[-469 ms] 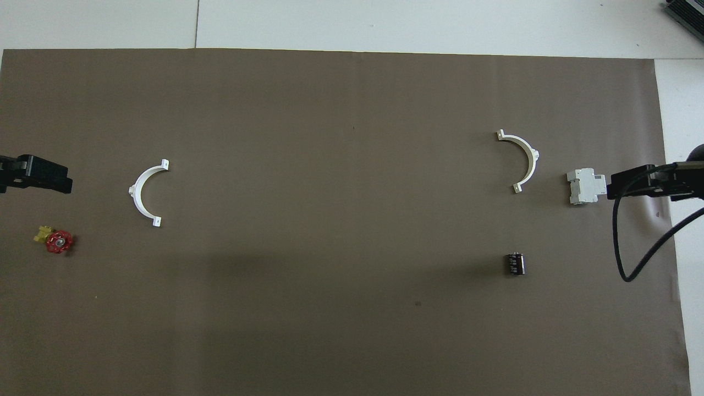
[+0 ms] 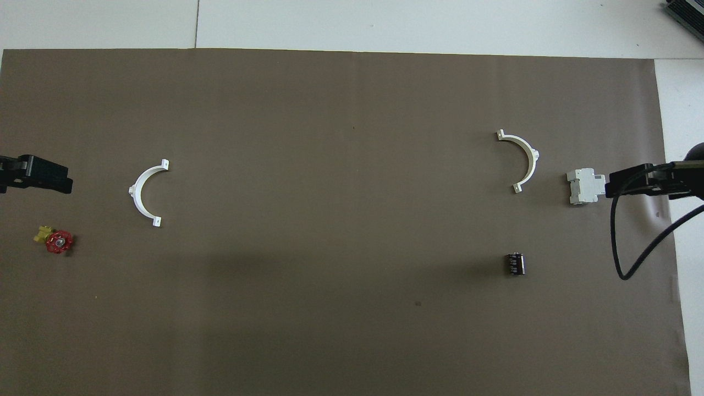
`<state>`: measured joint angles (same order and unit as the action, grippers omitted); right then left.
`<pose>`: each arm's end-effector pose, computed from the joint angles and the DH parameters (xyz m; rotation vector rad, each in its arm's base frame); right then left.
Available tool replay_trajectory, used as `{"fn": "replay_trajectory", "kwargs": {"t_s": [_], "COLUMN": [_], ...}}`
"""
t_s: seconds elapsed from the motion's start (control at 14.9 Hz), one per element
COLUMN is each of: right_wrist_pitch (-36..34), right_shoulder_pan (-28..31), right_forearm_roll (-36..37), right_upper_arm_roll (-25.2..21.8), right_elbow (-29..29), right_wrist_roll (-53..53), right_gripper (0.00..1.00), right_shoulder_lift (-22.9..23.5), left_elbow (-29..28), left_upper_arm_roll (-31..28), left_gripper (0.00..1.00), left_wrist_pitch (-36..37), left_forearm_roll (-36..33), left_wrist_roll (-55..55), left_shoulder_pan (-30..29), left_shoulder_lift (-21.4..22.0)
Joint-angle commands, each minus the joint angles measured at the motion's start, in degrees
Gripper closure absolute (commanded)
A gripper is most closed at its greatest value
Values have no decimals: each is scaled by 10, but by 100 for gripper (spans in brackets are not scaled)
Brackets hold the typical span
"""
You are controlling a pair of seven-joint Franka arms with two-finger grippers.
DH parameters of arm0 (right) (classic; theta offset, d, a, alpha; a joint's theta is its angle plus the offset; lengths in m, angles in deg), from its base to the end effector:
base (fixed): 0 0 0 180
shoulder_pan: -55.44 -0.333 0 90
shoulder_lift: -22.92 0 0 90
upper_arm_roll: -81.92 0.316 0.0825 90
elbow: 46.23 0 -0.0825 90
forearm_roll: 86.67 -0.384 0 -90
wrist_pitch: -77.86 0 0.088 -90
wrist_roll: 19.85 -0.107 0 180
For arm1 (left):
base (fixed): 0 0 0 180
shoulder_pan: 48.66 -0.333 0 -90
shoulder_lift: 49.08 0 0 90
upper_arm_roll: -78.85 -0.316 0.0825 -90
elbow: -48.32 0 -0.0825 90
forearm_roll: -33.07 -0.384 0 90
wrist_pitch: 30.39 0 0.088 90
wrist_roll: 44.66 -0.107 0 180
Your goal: Assemble drain pipe with both arms
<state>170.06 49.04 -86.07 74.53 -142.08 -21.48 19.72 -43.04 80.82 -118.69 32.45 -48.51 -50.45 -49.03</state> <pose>0.5393 -0.0123 0.6098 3.1374 -0.0707 -0.0130 0.5503 -0.0006 0.6113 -3.1294 0.1100 0.0828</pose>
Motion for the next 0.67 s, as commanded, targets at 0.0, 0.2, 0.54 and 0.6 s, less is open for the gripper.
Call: {"fn": "replay_trajectory", "kwargs": {"t_s": [0.0, 0.2, 0.54, 0.6], "right_wrist_pitch": [40, 130, 273, 307], "right_shoulder_pan": [11, 32, 35, 35], "right_forearm_roll": [-9, -42, -42, -43], "right_upper_arm_roll": [3, 3, 5, 5], "right_elbow": [-25, -21, 1, 1], "right_wrist_roll": [39, 106, 175, 194], "right_gripper": [0, 0, 0, 0], "right_shoulder_lift": [15, 95, 224, 245], "left_elbow": [-28, -31, -34, -34], "left_upper_arm_roll": [-2, -2, -2, -2], "left_gripper": [0, 0, 0, 0], "left_wrist_pitch": [-8, -8, -8, -8], "left_forearm_roll": [-2, -2, -2, -2], "left_wrist_roll": [-9, -10, -10, -10], "left_shoulder_pan": [2, 1, 1, 1], "left_shoulder_lift": [18, 21, 21, 22]}}
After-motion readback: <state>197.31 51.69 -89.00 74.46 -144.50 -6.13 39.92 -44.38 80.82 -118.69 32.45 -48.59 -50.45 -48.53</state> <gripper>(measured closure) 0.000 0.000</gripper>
